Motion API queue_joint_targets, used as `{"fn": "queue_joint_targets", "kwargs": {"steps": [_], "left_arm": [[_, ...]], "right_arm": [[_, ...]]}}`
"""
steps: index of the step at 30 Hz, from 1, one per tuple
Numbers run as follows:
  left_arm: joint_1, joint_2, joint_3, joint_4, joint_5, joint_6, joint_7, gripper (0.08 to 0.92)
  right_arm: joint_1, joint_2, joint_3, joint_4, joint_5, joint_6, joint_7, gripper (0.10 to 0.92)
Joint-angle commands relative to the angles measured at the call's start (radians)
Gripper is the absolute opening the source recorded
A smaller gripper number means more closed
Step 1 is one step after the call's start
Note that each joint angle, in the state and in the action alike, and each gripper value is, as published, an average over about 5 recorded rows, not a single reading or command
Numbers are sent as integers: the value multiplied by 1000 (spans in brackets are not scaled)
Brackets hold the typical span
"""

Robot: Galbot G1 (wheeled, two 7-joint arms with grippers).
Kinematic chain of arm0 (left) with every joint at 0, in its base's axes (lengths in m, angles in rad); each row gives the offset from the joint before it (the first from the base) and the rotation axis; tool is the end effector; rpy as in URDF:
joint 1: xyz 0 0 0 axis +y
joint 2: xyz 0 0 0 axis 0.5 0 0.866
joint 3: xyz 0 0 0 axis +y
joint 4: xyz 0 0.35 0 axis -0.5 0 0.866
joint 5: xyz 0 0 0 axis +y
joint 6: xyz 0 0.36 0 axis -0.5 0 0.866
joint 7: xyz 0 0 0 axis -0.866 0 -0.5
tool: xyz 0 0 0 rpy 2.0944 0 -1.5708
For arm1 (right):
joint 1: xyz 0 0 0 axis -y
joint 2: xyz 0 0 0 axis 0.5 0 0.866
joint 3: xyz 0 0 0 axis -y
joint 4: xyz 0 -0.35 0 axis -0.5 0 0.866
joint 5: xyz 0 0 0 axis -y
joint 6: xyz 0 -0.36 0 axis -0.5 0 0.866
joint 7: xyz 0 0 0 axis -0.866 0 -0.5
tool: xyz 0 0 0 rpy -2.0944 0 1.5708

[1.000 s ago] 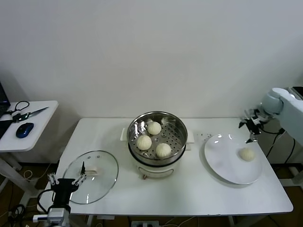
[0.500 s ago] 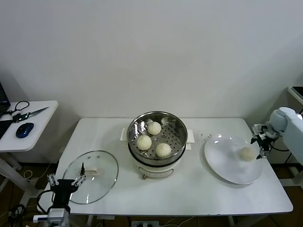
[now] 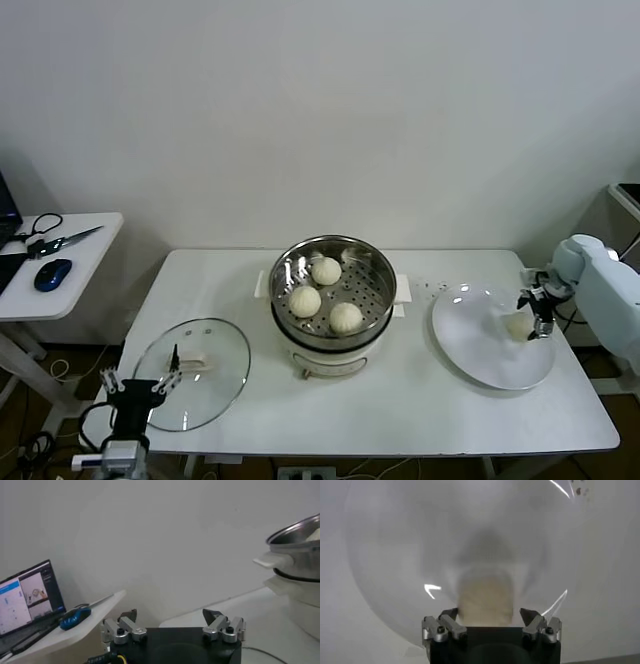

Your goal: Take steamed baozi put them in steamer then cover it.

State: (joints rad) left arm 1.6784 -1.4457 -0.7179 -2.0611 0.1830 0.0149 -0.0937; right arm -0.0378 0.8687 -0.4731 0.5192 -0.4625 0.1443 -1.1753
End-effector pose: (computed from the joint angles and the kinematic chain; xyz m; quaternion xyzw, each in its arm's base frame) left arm 0.1504 0.0834 -0.3223 0.0900 -0.9740 -0.1973 0.0662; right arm 0.5619 -0.3134 -0.2388 0.4355 -0.5353 0.5175 0.5060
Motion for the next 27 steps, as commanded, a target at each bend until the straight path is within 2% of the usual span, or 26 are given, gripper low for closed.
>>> {"fn": "queue_joint_targets", "kwargs": {"steps": [1, 8, 15, 19, 23, 27], "left_arm": [[3, 1, -3, -1, 0, -1, 0, 823], [4, 1, -2, -3, -1, -1, 0, 823], [6, 1, -3, -5, -2, -2, 0, 823], [7, 1, -4, -6, -2, -2, 0, 823], [7, 2, -3, -8, -3, -2, 0, 823], [7, 2, 0, -9, -3, -3, 0, 823]], "right_arm": [[-5, 41, 25, -50, -37, 11, -5, 823], [6, 53, 25, -66, -41, 15, -8, 820], [11, 50, 22, -69, -46, 19, -8, 691], [15, 45, 24, -65, -41, 25, -12, 664], [34, 29, 6, -37, -1, 23, -16, 657], [99, -3, -107, 38, 132, -4, -19, 652]]}}
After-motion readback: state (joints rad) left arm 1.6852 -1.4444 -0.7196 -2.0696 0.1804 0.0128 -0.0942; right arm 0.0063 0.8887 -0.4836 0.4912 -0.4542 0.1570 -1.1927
